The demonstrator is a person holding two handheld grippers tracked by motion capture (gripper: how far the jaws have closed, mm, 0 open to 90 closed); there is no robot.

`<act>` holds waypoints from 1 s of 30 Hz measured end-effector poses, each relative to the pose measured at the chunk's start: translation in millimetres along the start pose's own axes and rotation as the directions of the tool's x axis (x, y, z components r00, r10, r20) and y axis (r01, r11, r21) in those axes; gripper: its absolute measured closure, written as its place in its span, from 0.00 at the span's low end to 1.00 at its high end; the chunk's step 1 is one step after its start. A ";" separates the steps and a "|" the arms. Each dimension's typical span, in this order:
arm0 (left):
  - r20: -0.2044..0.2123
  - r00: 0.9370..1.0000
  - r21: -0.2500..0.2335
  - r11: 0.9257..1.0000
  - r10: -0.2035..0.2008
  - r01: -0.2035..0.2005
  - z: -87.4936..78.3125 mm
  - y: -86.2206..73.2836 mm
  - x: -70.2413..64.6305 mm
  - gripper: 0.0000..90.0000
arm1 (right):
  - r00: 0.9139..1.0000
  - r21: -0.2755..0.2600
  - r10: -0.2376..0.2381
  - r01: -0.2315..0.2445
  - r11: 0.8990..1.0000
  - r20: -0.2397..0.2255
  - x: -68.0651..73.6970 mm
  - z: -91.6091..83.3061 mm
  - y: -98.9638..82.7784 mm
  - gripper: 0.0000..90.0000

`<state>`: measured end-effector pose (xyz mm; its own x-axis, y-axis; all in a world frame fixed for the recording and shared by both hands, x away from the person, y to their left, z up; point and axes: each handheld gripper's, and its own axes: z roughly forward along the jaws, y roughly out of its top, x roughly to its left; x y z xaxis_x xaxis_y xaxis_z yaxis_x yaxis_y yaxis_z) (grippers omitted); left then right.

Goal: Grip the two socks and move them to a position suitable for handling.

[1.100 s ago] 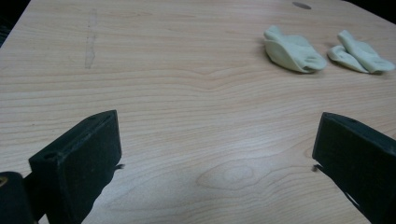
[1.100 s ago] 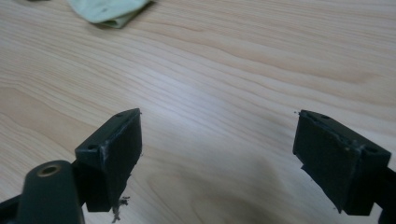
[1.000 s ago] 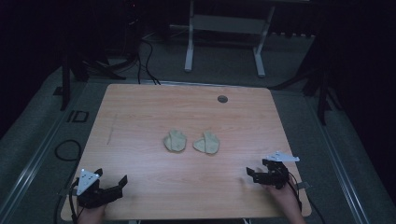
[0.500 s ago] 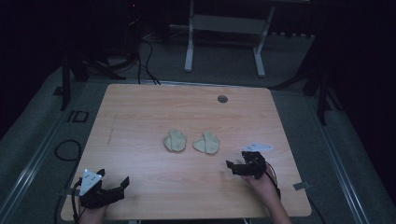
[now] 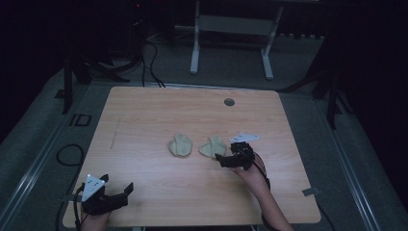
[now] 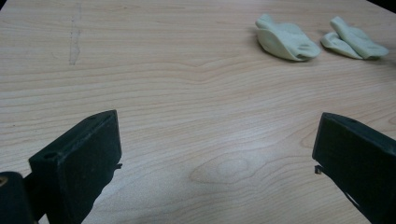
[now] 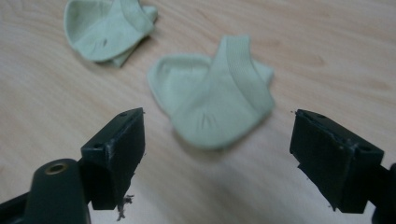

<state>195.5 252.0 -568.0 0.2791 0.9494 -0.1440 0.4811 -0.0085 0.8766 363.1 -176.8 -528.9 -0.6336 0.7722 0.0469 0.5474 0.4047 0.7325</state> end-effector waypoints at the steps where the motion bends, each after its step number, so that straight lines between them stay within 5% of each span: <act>1: 0.003 1.000 0.000 1.000 0.000 0.000 0.1 -0.1 -0.1 0.02 | 1.000 -0.002 -0.007 0.007 1.000 -0.005 2.2 4.1 4.2 0.24; 14: 0.007 1.000 0.006 1.000 0.005 -0.005 -0.4 -1.2 0.7 0.01 | 0.998 0.029 -0.013 0.012 1.000 0.054 13.5 47.2 26.3 0.27; 20: 0.011 1.000 0.011 1.000 0.003 -0.003 0.2 -1.7 0.9 0.02 | 0.990 0.083 -0.092 0.083 0.993 0.109 17.9 64.3 15.0 0.32; 30: 0.020 1.000 0.023 1.000 0.017 -0.017 2.4 -2.2 -1.4 0.02 | 0.986 0.063 -0.095 0.087 0.994 0.135 22.3 59.9 11.7 0.67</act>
<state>196.0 250.0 -570.8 0.3034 0.9428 -0.1383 0.4949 -0.0319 0.8684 388.1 -125.5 -560.0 -0.6031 0.7894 -0.1148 0.5239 0.5005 0.6892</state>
